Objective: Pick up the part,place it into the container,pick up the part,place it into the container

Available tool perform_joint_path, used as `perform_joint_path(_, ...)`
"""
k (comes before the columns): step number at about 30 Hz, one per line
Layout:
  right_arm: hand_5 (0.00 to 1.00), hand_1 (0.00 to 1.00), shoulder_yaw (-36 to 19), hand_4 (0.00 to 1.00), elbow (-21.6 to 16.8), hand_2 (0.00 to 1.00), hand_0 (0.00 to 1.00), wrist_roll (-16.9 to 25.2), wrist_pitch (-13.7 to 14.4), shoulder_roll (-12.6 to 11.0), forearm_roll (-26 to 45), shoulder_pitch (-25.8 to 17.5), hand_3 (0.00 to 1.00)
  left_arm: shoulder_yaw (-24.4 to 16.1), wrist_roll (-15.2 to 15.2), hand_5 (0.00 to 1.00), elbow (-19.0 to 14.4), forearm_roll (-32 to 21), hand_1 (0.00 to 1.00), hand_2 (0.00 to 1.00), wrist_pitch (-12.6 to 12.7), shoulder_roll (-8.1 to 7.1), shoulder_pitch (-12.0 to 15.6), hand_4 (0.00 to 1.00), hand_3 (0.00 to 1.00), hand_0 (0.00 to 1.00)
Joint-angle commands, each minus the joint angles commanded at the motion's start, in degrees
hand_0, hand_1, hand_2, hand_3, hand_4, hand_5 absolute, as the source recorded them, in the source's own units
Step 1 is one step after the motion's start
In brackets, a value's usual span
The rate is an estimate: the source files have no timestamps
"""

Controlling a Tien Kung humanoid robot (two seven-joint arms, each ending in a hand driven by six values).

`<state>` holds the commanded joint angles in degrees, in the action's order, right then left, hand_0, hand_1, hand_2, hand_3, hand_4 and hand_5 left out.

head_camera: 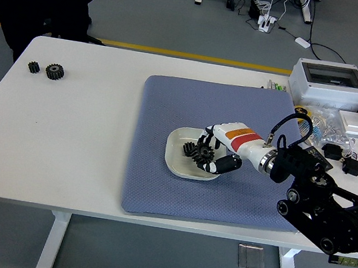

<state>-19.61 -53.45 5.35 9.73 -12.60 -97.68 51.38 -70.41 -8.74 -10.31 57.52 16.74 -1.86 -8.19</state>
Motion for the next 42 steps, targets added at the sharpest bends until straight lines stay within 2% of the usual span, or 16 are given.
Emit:
perform_joint_path(1, 0.377, 0.584, -0.06, 0.978, 0.04, 0.83, 0.423, 0.09, 0.15, 0.02, 0.06, -0.03, 0.981, 0.01, -0.02, 0.569, 0.0, 0.0, 0.608, 0.654, -0.01, 0.02, 0.04, 0.648, 0.558, 0.63)
perform_joint_path(9, 0.369, 0.591, -0.89, 0.961, -0.39, 0.861, 0.433, 0.35, 0.94, -0.86, 0.34, 0.1, 0.995, 0.14, -0.1, 0.568, 0.0, 0.1, 0.611, 0.659, -0.15, 0.07, 0.11, 0.648, 0.558, 0.629)
perform_joint_path(12, 0.369, 0.591, -2.24, 0.961, -0.69, 0.861, 0.433, 0.34, 1.31, -1.44, 0.28, -0.16, 0.995, -0.02, 0.0, 0.568, 0.0, 0.12, 0.611, 0.659, -0.11, 0.1, 0.14, 0.648, 0.558, 0.629)
perform_joint_path(13, 0.377, 0.593, -2.79, 0.911, -0.8, 0.868, 0.444, 0.34, 1.42, -1.66, 0.22, -0.25, 0.998, -0.03, 0.01, 0.569, 0.0, 0.13, 0.612, 0.656, -0.1, 0.1, 0.12, 0.648, 0.558, 0.63)
perform_joint_path(18, 0.377, 0.593, -7.45, 0.911, -0.68, 0.868, 0.444, -0.25, 3.56, -3.58, 1.48, -1.57, 0.998, -0.28, 0.12, 0.569, 0.0, 0.21, 0.612, 0.656, -0.05, 0.15, -0.02, 0.648, 0.558, 0.63)
perform_joint_path(19, 0.399, 0.589, -7.94, 0.891, -0.53, 0.853, 0.458, -0.38, 3.8, -3.83, 1.97, -1.77, 0.955, -0.32, 0.14, 0.57, 0.0, 0.19, 0.611, 0.656, -0.04, 0.16, -0.02, 0.649, 0.558, 0.63)
perform_joint_path(24, 0.399, 0.589, -11.45, 0.891, 1.24, 0.853, 0.458, -1.88, 3.54, -6.32, 7.37, -3.74, 0.955, -0.5, 0.15, 0.57, 0.0, 0.16, 0.611, 0.656, -0.02, 0.33, 0.04, 0.649, 0.558, 0.63)
perform_joint_path(25, 0.458, 0.645, -12.02, 0.926, 1.47, 0.845, 0.593, -2.33, 3.14, -6.78, 8.72, -4.19, 0.886, -0.5, 0.16, 0.569, 0.0, 0.13, 0.612, 0.657, -0.02, 0.36, 0.05, 0.648, 0.558, 0.63)
perform_joint_path(30, 0.458, 0.645, -14.47, 0.926, 2.59, 0.845, 0.593, -2.43, 1.13, -8.37, 19.02, -6.67, 0.886, -0.63, 0.14, 0.569, 0.0, 0.22, 0.612, 0.657, -0.05, 0.52, 0.17, 0.648, 0.558, 0.63)
perform_joint_path(31, 0.699, 0.728, -15.16, 0.998, 2.61, 0.869, 0.713, -2.07, 0.86, -8.52, 21.35, -7.38, 0.892, -0.65, 0.13, 0.568, 0.0, 0.26, 0.617, 0.66, -0.06, 0.57, 0.24, 0.648, 0.558, 0.63)
perform_joint_path(36, 0.699, 0.728, -16.49, 0.998, 1.93, 0.869, 0.713, -0.15, 0.95, -8.81, 32.45, -9.66, 0.892, -0.65, 0.13, 0.568, 0.0, 0.32, 0.617, 0.66, -0.13, 0.75, 0.37, 0.648, 0.558, 0.63)
perform_joint_path(37, 0.818, 0.731, -16.69, 0.998, 1.73, 0.863, 0.715, 0.19, 0.95, -8.8, 33.8, -10.07, 0.886, -0.6, 0.14, 0.568, 0.0, 0.28, 0.619, 0.66, -0.16, 0.77, 0.38, 0.647, 0.557, 0.63)
perform_joint_path(38, 0.818, 0.731, -16.83, 0.998, 1.61, 0.863, 0.715, 0.39, 0.92, -8.78, 34.65, -10.34, 0.886, -0.58, 0.15, 0.568, 0.0, 0.27, 0.619, 0.66, -0.17, 0.79, 0.4, 0.647, 0.557, 0.63)
perform_joint_path(42, 0.818, 0.731, -17.73, 0.998, 1.59, 0.863, 0.715, 0.6, -1.95, -8.15, 40.56, -11.75, 0.886, -0.78, 0.17, 0.568, 0.0, 0.4, 0.619, 0.66, -0.17, 0.95, 0.48, 0.647, 0.557, 0.63)
